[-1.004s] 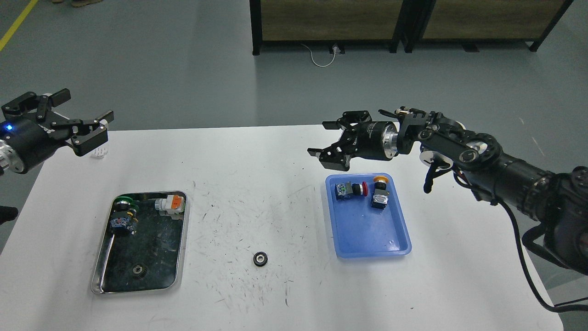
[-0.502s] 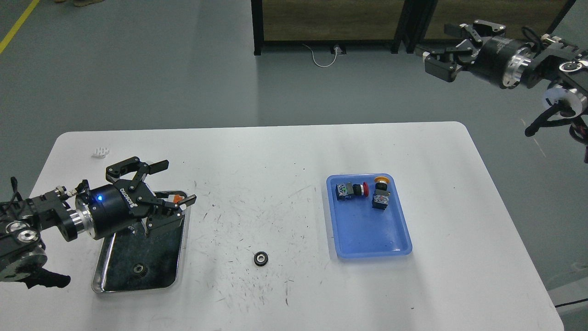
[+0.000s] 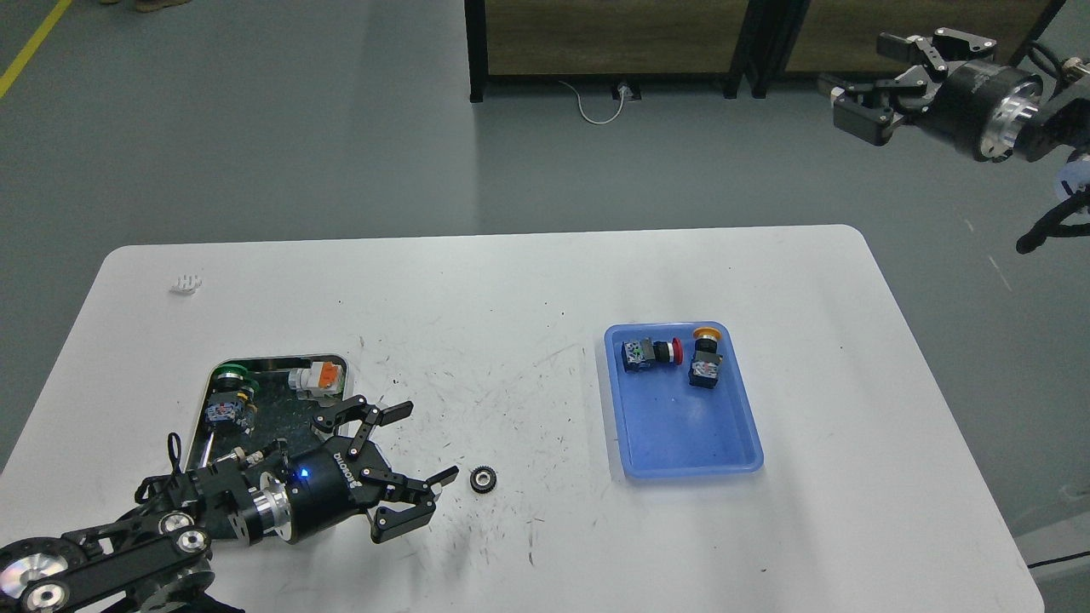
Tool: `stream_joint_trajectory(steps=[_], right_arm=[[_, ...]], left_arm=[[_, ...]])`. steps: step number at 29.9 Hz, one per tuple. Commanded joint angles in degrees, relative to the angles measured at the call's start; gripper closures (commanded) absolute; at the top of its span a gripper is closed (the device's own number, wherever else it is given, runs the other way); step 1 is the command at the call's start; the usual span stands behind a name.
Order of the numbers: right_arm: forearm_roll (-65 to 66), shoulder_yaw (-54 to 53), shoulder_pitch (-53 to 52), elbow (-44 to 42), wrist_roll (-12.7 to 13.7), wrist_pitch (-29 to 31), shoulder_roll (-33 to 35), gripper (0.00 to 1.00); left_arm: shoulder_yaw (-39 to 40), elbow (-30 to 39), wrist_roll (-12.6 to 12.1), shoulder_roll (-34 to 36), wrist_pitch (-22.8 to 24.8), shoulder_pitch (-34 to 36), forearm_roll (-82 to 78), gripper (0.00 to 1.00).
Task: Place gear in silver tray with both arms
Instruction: 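Reach the left gripper toward the black gear on the table, then close the left gripper on the black gear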
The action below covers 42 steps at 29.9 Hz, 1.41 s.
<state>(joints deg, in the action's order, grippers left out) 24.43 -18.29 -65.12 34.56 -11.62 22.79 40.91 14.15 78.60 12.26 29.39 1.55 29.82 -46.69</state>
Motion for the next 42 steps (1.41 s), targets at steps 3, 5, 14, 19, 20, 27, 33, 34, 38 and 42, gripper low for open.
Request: stream_joint_trajectory(steps=[3, 5, 14, 19, 20, 27, 33, 34, 38, 42], right_arm=[[0.09, 0.45, 0.26, -0.64, 0.02, -0.02, -0.39, 0.16], [0.09, 0.45, 0.35, -0.73, 0.02, -0.02, -0.39, 0.16], [0.09, 0.45, 0.61, -0.73, 0.02, 0.07, 0.31, 0.16], [0.09, 0.45, 0.61, -0.73, 0.02, 0.07, 0.31, 0.16], [0.09, 0.45, 0.61, -0.73, 0.02, 0.07, 0.31, 0.16], [0.09, 0.45, 0.53, -0.73, 0.02, 0.07, 0.31, 0.16], [0.09, 0.45, 0.53, -0.64, 0.02, 0.07, 0.49, 0.16], [0.09, 0.45, 0.53, -0.64, 0.02, 0.07, 0.49, 0.16], [0.09, 0.45, 0.53, -0.37, 0.02, 0.07, 0.84, 0.16], [0.09, 0.45, 0.61, -0.37, 0.02, 0.07, 0.84, 0.16]], left_arm=[[0.00, -6.96, -0.04, -7.93, -1.47, -0.64, -0.67, 0.02], [0.00, -8.98, -0.04, -10.48, -2.08, -0.90, -2.60, 0.02], [0.00, -16.11, 0.13, -17.78, -3.14, -2.75, -5.16, 0.02], [0.00, -18.57, 1.18, -17.79, -3.05, -2.48, -5.07, 0.02], [0.00, -18.92, 1.62, -17.61, -3.14, -2.48, -5.07, 0.02], [-1.49, -19.28, 2.24, -17.35, -4.45, -2.83, -5.07, 0.02], [-3.69, -19.36, 2.60, -17.96, -6.21, -2.57, -5.16, 0.02], [-3.69, -19.54, 2.51, -18.05, -6.30, -2.48, -5.07, 0.02], [-3.60, -19.98, 2.51, -18.49, -6.30, -2.39, -4.64, 0.04], [-3.42, -19.89, 2.33, -18.49, -6.21, -2.48, -4.19, 0.13]])
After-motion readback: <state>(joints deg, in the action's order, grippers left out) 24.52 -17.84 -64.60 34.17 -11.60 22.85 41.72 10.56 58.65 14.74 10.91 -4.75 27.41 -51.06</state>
